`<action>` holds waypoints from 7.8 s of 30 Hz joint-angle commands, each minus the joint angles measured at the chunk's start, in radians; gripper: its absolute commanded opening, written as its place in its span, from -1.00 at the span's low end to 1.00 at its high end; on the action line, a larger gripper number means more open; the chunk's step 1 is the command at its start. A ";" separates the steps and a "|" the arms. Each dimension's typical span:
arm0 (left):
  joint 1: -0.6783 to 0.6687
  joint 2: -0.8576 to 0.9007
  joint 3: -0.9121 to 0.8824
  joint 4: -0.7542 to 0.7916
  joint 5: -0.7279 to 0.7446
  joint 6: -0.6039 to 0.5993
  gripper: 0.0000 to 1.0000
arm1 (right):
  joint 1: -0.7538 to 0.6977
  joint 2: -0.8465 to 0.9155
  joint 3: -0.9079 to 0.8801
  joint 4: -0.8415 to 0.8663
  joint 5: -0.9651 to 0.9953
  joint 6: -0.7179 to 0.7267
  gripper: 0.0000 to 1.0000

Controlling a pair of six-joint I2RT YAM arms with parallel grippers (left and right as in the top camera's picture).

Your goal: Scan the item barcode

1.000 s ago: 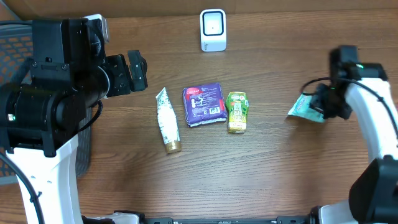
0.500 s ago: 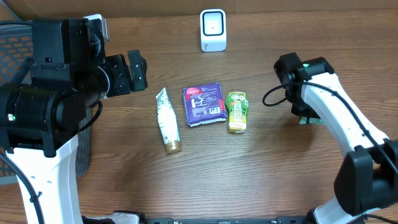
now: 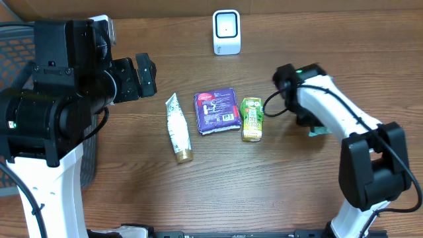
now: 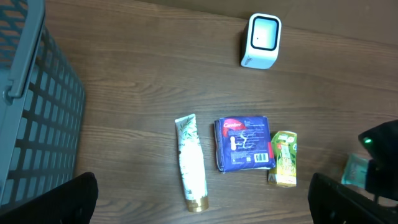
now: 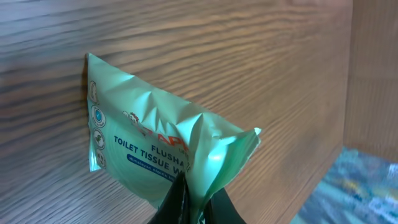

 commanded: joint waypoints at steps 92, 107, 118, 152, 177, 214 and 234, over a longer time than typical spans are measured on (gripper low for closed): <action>0.004 0.006 0.008 0.001 -0.009 0.015 0.99 | -0.178 -0.126 0.064 0.232 -1.174 -0.455 0.53; 0.004 0.006 0.008 0.000 -0.009 0.015 0.99 | -0.128 -0.126 -0.187 0.455 -1.340 -0.481 -0.40; 0.004 0.006 0.008 0.001 -0.009 0.015 0.99 | -0.062 -0.126 -0.249 0.509 -1.136 -0.352 -0.41; 0.004 0.006 0.008 0.001 -0.009 0.015 0.99 | -0.198 -0.179 -0.309 0.321 -0.769 -0.254 -0.63; 0.004 0.006 0.008 0.001 -0.009 0.015 0.99 | -0.200 -0.177 -0.434 0.983 -0.675 -0.217 -0.90; 0.004 0.006 0.008 0.001 -0.009 0.015 1.00 | -0.138 -0.127 -0.381 0.892 -1.046 -0.085 -0.93; 0.004 0.006 0.008 0.000 -0.009 0.015 0.99 | -0.050 -0.116 -0.381 0.921 -0.907 -0.024 -0.93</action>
